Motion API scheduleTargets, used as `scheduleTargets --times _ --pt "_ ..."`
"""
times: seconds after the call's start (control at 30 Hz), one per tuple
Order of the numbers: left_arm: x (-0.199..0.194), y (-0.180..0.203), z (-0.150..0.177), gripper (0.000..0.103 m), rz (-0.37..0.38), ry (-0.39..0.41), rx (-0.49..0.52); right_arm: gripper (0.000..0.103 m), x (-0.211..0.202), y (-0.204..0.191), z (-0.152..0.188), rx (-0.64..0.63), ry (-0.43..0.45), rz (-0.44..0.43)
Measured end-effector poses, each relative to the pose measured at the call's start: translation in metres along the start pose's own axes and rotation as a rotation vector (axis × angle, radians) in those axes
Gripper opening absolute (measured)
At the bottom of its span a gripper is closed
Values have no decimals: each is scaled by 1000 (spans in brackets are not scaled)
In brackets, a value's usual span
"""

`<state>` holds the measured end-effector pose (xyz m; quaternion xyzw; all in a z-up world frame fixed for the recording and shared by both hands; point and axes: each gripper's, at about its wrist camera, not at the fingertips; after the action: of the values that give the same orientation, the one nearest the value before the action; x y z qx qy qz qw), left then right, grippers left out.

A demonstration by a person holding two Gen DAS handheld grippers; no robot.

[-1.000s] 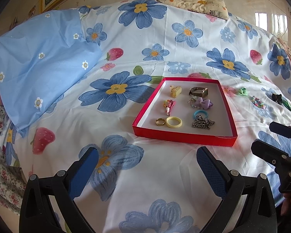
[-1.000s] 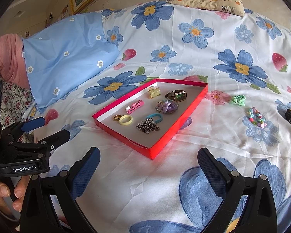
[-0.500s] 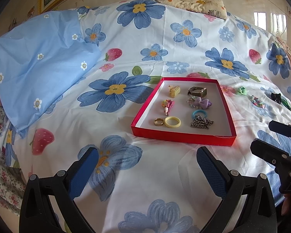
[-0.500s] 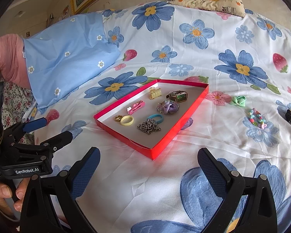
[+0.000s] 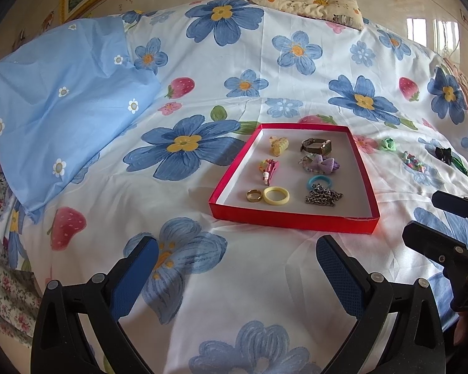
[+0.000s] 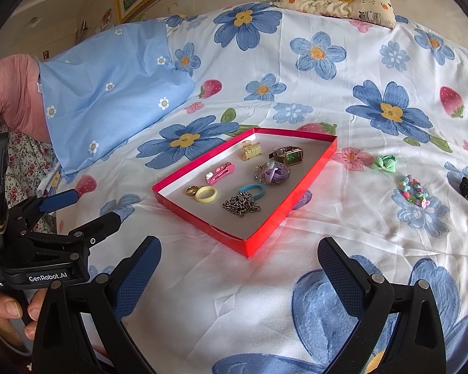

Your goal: Organize jewelry

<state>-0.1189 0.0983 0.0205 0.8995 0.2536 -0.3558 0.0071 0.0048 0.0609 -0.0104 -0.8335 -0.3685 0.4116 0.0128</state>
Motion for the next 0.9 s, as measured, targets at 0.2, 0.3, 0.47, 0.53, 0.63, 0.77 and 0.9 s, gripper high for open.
scheduleTargets --times 0.2,0.3,0.47,0.53,0.63,0.77,0.9 --pt "0 1 0 102 2 -2 0 101 -1 -2 -2 -2 2 -3" --pt "1 1 0 102 3 -4 2 101 -2 0 -2 -2 4 -6" --pt "6 2 -2 102 5 -5 6 101 -1 2 -4 -2 5 -6" --pt "6 2 -2 102 11 -5 8 101 -1 2 -4 -3 4 -5" --pt "10 2 -3 102 10 -5 9 101 -1 3 -7 -1 6 -2" --pt "14 3 -4 102 9 -9 15 101 -2 9 -10 6 8 0" --pt "20 5 -5 102 12 -20 20 101 -1 13 -10 14 4 0"
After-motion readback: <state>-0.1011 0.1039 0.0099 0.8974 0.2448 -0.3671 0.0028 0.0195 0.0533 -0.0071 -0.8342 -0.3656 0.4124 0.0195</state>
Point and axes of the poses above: each gripper's, at about its wrist camera, not at the fingertips, and x roughly the way its jaws point, y to its right, z to its underside, and after that the axes turned 11 degrees about -z, right-handed
